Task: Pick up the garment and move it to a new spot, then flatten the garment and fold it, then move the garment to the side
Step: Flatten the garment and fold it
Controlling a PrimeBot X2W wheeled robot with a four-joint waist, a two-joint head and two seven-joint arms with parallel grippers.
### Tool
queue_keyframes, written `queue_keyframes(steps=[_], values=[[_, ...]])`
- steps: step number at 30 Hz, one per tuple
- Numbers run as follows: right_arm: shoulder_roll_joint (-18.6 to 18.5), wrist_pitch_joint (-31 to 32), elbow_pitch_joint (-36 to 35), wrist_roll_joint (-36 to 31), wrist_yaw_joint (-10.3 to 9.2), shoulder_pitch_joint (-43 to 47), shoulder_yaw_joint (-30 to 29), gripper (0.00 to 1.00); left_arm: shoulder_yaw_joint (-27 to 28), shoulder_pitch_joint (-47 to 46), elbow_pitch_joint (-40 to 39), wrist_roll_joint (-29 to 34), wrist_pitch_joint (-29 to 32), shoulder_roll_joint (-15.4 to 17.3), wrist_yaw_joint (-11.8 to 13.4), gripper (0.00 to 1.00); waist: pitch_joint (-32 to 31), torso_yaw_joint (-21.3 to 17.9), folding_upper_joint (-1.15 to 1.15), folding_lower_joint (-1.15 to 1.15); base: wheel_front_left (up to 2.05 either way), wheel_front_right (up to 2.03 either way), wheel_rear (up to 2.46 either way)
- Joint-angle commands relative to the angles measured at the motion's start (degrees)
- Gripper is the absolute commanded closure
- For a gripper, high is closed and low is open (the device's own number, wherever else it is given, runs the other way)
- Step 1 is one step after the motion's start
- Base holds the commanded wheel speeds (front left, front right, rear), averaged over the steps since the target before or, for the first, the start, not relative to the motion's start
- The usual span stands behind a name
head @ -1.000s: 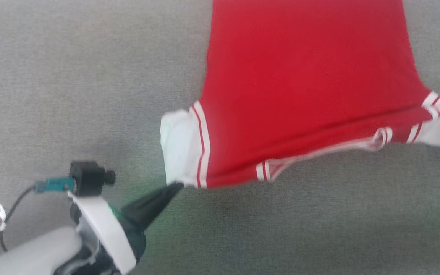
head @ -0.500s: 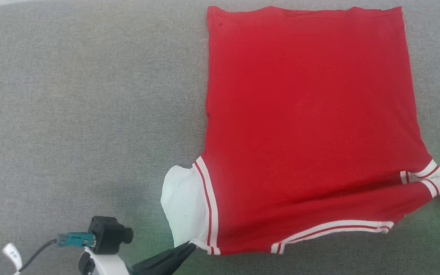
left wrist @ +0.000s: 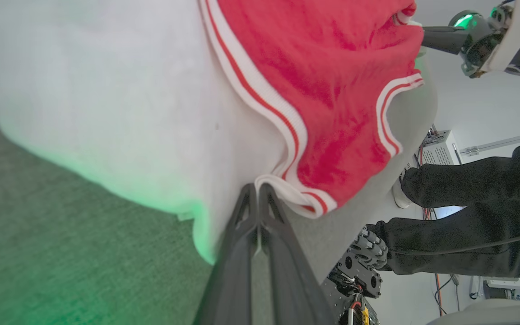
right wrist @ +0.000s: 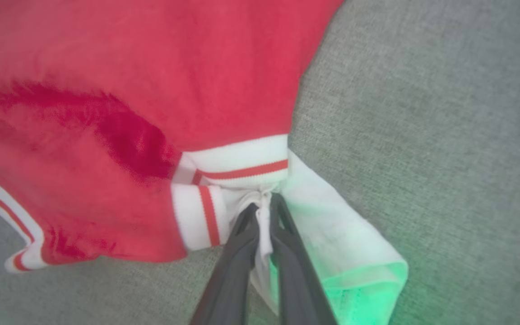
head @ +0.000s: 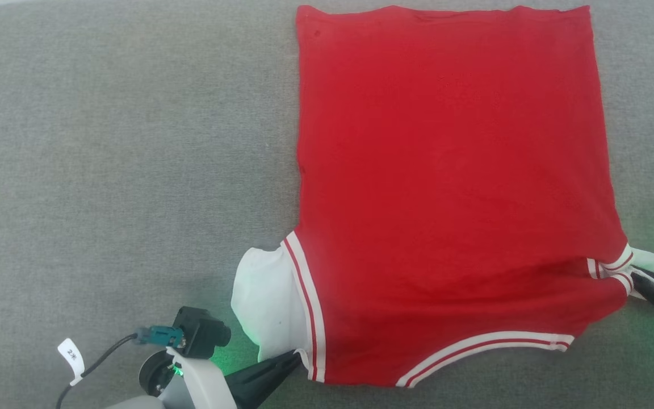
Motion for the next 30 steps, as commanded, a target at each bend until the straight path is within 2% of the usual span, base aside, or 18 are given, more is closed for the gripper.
queue_keyframes(steps=[1,5,11,14,18,24,30], values=[[0.72,0.17,0.26,-0.65,-0.10,0.03,0.52,0.00,-0.13,-0.62,0.32,0.79,0.06,-0.18,-0.31,1.00,0.04,-0.19,0.00,0.00,0.00,0.00,0.00],[-1.32,-1.25,-2.84,-1.32,-0.09,-0.65,0.20,0.00,-0.18,-0.02,2.30,1.17,-0.91,-1.51,-0.64,1.00,-0.15,-0.87,0.00,0.00,0.00,0.00,0.00],[-10.47,-1.21,-11.96,-1.05,-0.09,-2.75,-1.70,0.00,-0.24,0.89,2.26,2.13,-2.26,-2.48,0.12,1.00,0.21,-0.79,0.00,0.00,0.00,0.00,0.00],[-15.47,-0.50,-16.54,0.40,-0.09,-4.85,-3.90,0.00,-0.25,-0.10,1.67,3.64,-2.70,-3.49,0.76,1.00,1.45,0.57,0.00,0.00,0.00,0.00,0.00],[-17.97,2.13,-16.53,1.49,-0.09,-9.41,-8.17,0.00,-0.23,-2.42,1.43,5.46,-2.14,-5.79,1.11,1.00,3.83,3.71,0.00,0.00,0.00,0.00,0.00],[-17.47,12.65,-9.07,3.26,-0.09,-18.40,-13.89,0.00,-0.33,-5.84,3.00,8.47,-1.43,-10.07,0.15,1.00,8.49,7.99,0.00,0.00,0.00,0.00,0.00],[-9.60,28.35,4.14,0.70,-0.08,-29.14,-16.49,0.00,-0.46,-8.33,5.23,9.74,-1.06,-13.65,-0.57,1.00,13.75,11.75,0.00,0.00,0.00,0.00,0.00]])
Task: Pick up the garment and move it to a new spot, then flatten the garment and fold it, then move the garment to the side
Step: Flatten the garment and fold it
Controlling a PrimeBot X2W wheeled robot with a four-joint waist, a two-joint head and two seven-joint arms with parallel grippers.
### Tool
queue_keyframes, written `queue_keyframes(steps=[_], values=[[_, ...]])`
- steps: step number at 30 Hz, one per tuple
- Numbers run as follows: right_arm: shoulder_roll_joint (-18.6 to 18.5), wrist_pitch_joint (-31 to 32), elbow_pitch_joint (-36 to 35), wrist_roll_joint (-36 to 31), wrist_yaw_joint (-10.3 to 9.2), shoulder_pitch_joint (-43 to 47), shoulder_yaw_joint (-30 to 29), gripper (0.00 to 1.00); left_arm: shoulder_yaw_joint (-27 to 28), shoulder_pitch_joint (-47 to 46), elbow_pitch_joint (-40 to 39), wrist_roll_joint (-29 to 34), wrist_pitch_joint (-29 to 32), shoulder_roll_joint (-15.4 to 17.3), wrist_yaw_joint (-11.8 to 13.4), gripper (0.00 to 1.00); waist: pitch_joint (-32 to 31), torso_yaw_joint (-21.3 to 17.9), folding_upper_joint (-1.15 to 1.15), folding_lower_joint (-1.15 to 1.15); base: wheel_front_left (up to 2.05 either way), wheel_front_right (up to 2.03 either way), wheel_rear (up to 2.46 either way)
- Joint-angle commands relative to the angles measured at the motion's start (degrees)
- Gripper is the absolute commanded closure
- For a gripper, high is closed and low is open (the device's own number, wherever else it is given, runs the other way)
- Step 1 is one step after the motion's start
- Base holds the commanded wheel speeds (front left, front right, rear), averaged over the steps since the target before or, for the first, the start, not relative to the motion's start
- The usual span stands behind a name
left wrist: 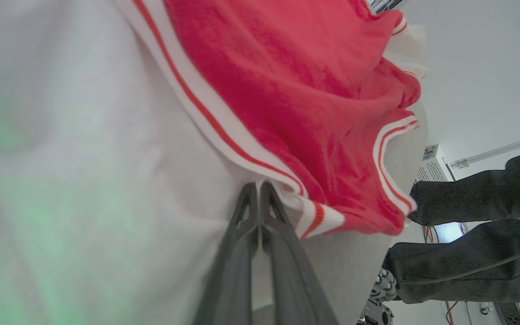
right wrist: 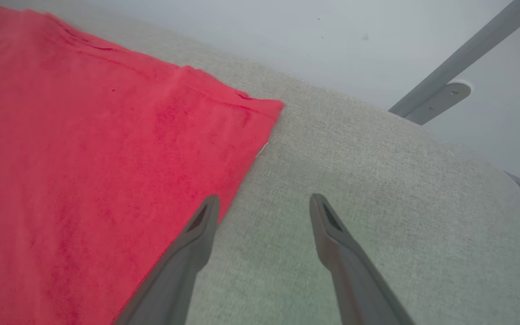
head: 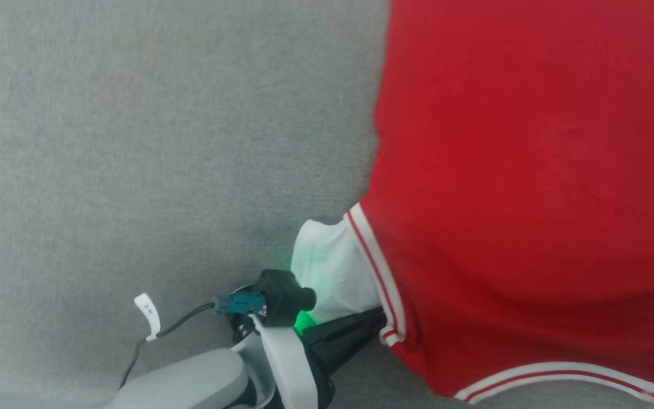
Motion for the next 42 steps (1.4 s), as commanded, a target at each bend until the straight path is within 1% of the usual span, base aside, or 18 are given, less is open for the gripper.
queue_keyframes(steps=[1,5,8,10,16,17,18,19,20,21,27,33,37,40,42], values=[[2.39,3.43,4.32,-1.19,-0.06,-3.43,-0.75,0.00,-0.32,-1.09,2.96,0.22,0.93,-1.81,-0.05,1.00,4.30,3.23,-0.01,0.00,0.00,0.00,0.00],[8.13,9.76,14.07,-2.78,-0.05,-9.48,-1.42,0.00,-0.36,-2.33,4.25,1.32,0.95,-2.70,-0.12,1.00,7.08,4.65,-0.01,0.00,0.00,0.00,0.00],[11.14,13.58,19.53,-2.32,-0.04,-12.63,-1.71,0.00,-0.40,-2.84,4.90,1.37,0.84,-3.05,-0.14,1.00,8.29,5.29,-0.01,0.00,0.00,0.00,0.00],[12.84,15.47,21.67,-2.30,-0.04,-13.48,-1.27,0.00,-0.37,-3.04,5.32,1.25,0.82,-3.25,-0.26,1.00,8.69,5.47,-0.01,0.00,0.00,0.00,0.00],[14.92,18.75,23.96,-1.99,-0.01,-14.63,0.02,0.00,-0.21,-3.61,6.75,0.81,0.63,-3.86,-0.85,1.00,8.85,5.35,-0.01,0.00,0.00,0.00,0.00],[15.02,19.15,24.01,-1.88,-0.01,-14.69,0.31,0.17,-0.19,-3.85,7.07,0.76,0.54,-4.09,-1.04,1.00,8.72,5.37,-0.01,0.00,0.00,0.00,0.00],[15.05,19.22,23.90,-1.84,-0.01,-14.72,0.50,0.57,-0.16,-4.05,7.28,0.70,0.37,-4.32,-1.21,1.00,8.58,5.39,-0.01,0.00,0.00,0.00,0.00],[15.07,18.72,23.52,-1.77,-0.01,-14.81,0.57,0.69,-0.09,-4.18,7.44,0.53,0.15,-4.53,-1.49,1.00,8.43,5.44,-0.01,0.00,0.00,0.00,0.00],[15.01,18.33,23.72,-1.01,-0.01,-14.64,0.29,0.96,-0.03,-4.30,7.66,0.44,0.06,-4.68,-1.66,1.00,8.24,5.49,-0.01,0.00,0.00,0.00,0.00],[15.02,18.25,23.95,-0.67,-0.01,-14.37,0.20,1.00,-0.03,-4.45,7.91,0.38,-0.05,-4.71,-1.88,1.00,8.02,5.50,-0.01,0.00,0.00,0.00,0.00],[14.91,16.18,24.68,0.90,-0.03,-13.74,0.28,1.00,0.33,-4.29,9.10,-0.17,-1.07,-4.51,-2.62,1.00,6.25,4.62,-0.01,0.00,0.00,0.00,0.00],[13.76,14.11,21.67,2.49,-0.03,-11.78,1.33,1.00,1.54,-3.36,9.48,-0.47,-2.49,-3.17,-2.95,1.00,2.96,2.85,-0.01,0.00,0.00,0.00,0.00],[10.00,13.11,15.77,3.42,-0.03,-6.94,3.78,1.00,3.28,-1.69,9.76,-0.76,-3.54,-1.23,-2.87,1.00,-0.62,1.20,-0.01,0.00,0.00,0.00,0.00],[5.96,12.24,9.22,4.64,-0.03,-1.75,6.27,1.00,4.57,0.36,9.57,-0.59,-4.02,0.26,-2.43,1.00,-3.58,-0.18,-0.01,0.00,0.00,0.00,0.00],[3.02,10.96,4.45,5.90,-0.04,2.26,7.94,1.00,5.43,2.09,8.98,-0.81,-4.24,0.63,-2.44,1.00,-5.40,-1.17,-0.01,0.00,0.00,0.00,0.00]])
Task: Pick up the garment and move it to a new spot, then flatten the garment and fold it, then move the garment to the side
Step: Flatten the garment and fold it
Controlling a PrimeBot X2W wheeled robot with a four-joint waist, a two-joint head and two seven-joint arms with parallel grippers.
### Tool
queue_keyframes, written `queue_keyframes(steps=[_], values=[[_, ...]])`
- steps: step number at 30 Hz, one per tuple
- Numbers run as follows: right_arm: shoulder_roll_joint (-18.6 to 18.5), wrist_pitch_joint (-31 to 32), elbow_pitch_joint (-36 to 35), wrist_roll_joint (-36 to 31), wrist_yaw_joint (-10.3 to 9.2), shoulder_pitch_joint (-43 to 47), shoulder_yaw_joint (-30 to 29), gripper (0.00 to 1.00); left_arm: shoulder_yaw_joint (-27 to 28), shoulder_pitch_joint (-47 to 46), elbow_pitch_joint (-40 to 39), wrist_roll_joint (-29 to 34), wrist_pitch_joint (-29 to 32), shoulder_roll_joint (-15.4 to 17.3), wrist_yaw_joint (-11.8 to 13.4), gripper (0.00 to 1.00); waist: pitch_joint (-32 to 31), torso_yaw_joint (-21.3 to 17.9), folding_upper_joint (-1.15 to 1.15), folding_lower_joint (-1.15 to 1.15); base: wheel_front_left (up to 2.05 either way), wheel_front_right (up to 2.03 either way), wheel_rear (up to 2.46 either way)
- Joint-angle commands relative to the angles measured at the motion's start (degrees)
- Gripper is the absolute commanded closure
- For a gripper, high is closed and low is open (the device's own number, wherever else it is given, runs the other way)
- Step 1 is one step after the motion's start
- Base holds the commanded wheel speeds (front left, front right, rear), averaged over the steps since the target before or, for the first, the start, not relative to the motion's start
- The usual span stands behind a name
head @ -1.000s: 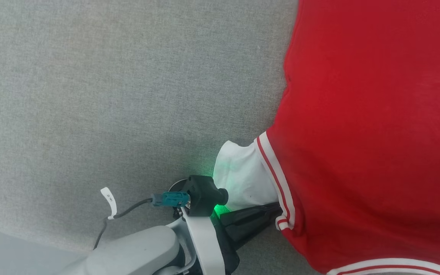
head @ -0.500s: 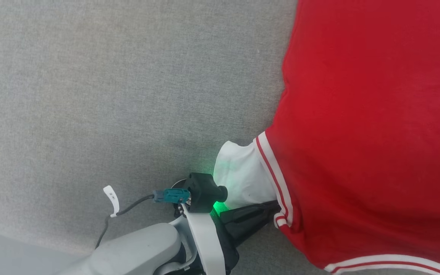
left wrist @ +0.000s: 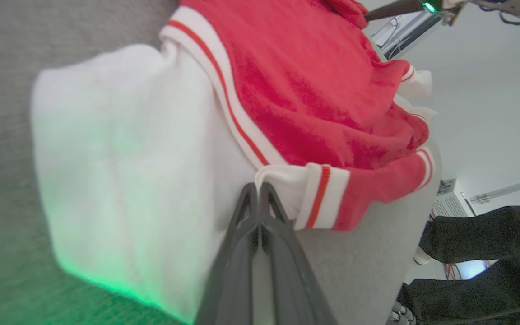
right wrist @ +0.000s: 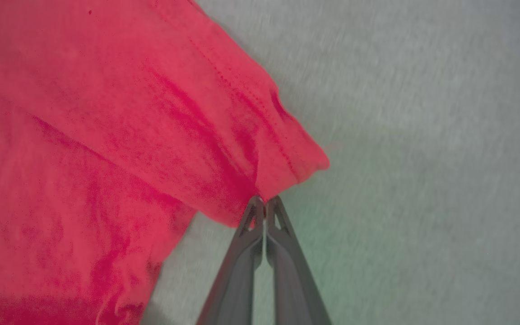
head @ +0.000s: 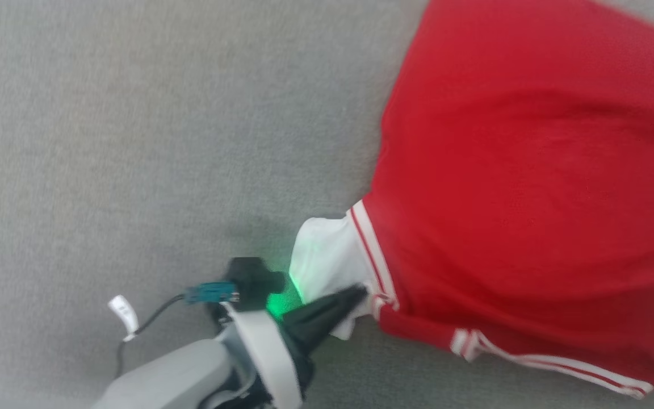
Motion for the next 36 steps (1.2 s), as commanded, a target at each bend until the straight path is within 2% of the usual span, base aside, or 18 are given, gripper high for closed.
queue_keyframes(steps=[1,5,11,17,24,25,27,29,33,36], values=[[-1.77,-1.20,-2.63,1.50,0.00,2.98,0.99,1.00,1.13,1.51,1.80,-0.34,-0.20,2.21,1.04,1.00,-3.22,-2.30,0.00,0.00,0.00,0.00,0.00],[-7.24,-5.87,-11.29,5.12,-0.01,11.96,4.40,1.00,3.14,4.24,0.20,0.15,-0.34,2.95,1.83,1.00,-5.64,-3.76,0.00,0.00,0.00,0.00,0.00],[-10.15,-13.42,-20.31,7.51,0.00,25.81,7.49,1.00,5.68,7.90,-2.03,0.73,-0.42,4.61,2.85,1.00,-7.44,-5.54,0.00,0.00,0.00,0.00,0.00],[-9.81,-15.76,-25.20,6.89,0.00,35.63,8.29,1.00,6.77,9.87,-3.44,1.20,-0.44,5.94,3.58,1.00,-8.25,-6.41,0.00,0.00,0.00,0.00,0.00],[-5.37,-16.48,-26.51,3.46,0.01,40.97,7.91,1.00,7.00,10.82,-4.38,1.29,-0.44,6.84,4.29,1.00,-8.70,-7.28,0.00,0.00,0.00,0.00,0.00],[-4.81,-17.54,-25.98,2.89,0.00,40.66,7.42,0.87,7.01,10.97,-4.52,1.23,-0.44,6.97,4.42,1.00,-8.77,-7.43,0.00,0.00,0.00,0.00,0.00],[-4.04,-20.04,-25.65,1.94,-0.01,40.25,6.53,0.00,7.01,11.12,-4.82,1.07,-0.44,7.06,4.57,1.00,-8.89,-7.65,0.00,0.00,0.00,0.00,0.00],[-4.88,-22.56,-26.56,2.83,-0.01,40.59,5.40,0.00,6.88,11.04,-5.02,1.10,-0.34,7.06,4.61,1.00,-8.93,-7.56,0.00,0.00,0.00,0.00,0.00],[-9.41,-27.23,-32.71,7.04,0.00,41.11,3.15,0.00,6.87,11.00,-5.44,1.23,-0.31,6.55,4.31,1.00,-8.94,-6.94,0.00,0.00,0.00,0.00,0.00],[-11.03,-28.53,-36.48,9.89,0.01,40.22,0.69,0.00,6.96,11.08,-5.75,1.57,-0.32,6.04,4.30,1.00,-8.49,-6.28,0.00,0.00,0.00,0.00,0.00]])
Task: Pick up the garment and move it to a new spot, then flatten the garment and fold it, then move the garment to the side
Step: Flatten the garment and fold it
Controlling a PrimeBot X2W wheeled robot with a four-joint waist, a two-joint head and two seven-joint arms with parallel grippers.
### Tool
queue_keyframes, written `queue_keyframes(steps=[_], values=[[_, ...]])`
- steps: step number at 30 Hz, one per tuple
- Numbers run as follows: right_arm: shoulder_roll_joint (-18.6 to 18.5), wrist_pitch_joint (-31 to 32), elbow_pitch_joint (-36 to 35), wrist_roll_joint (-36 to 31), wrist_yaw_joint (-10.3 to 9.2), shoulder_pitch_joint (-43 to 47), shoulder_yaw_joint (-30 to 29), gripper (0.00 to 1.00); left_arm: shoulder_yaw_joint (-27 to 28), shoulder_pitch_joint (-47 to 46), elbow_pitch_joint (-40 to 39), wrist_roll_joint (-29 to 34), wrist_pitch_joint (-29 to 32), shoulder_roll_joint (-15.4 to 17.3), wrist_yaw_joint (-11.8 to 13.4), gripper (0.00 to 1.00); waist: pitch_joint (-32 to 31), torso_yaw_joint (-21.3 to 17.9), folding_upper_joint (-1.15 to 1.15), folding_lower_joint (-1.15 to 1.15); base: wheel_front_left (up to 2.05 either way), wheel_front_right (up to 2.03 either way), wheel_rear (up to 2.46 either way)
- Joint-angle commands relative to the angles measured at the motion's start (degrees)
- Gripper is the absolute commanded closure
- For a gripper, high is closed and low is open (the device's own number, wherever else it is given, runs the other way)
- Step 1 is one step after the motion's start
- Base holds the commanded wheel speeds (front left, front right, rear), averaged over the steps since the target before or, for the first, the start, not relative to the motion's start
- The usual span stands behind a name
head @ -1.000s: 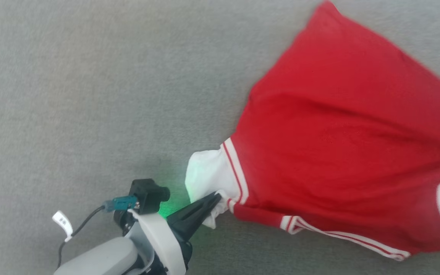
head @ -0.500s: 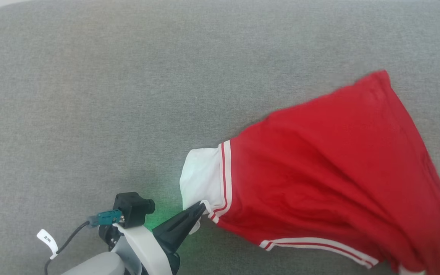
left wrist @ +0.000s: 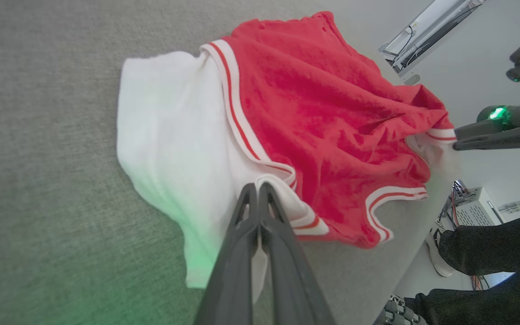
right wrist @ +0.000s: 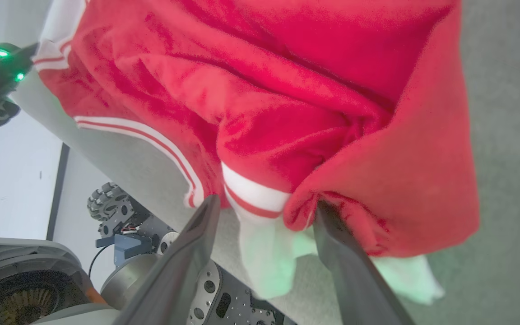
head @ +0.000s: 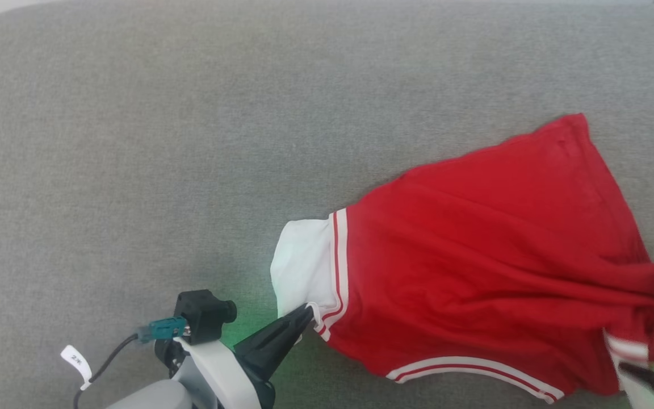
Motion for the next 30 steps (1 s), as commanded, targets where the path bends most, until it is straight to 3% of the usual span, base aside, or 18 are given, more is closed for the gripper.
queue_keyframes(steps=[1,10,15,20,30], values=[[0.07,0.68,0.70,0.22,0.01,-1.33,-1.96,0.00,0.13,0.54,-0.18,0.78,-0.19,-0.45,0.08,1.00,0.49,0.55,0.00,0.00,0.00,0.00,0.00],[0.10,12.24,10.38,-1.51,0.02,-10.63,-15.88,0.00,-0.51,-1.93,0.38,2.20,0.04,-3.80,-0.75,1.00,4.73,5.06,0.00,0.00,0.00,0.00,0.00],[1.03,15.31,15.47,-7.46,0.02,-16.75,-20.71,0.00,-1.03,-4.24,1.72,3.26,0.16,-6.49,-1.45,1.00,7.81,7.98,0.00,0.00,0.00,0.00,0.00],[5.86,20.69,19.13,-12.34,0.02,-20.82,-20.32,0.00,-1.36,-5.90,3.73,4.18,0.11,-8.89,-2.29,1.00,10.31,10.53,0.00,0.00,0.00,0.00,0.00],[12.93,28.91,22.67,-17.19,0.01,-23.90,-15.74,0.00,-0.97,-6.62,7.39,4.55,0.11,-11.90,-3.59,1.00,12.26,12.02,0.00,0.00,0.00,0.00,0.00]])
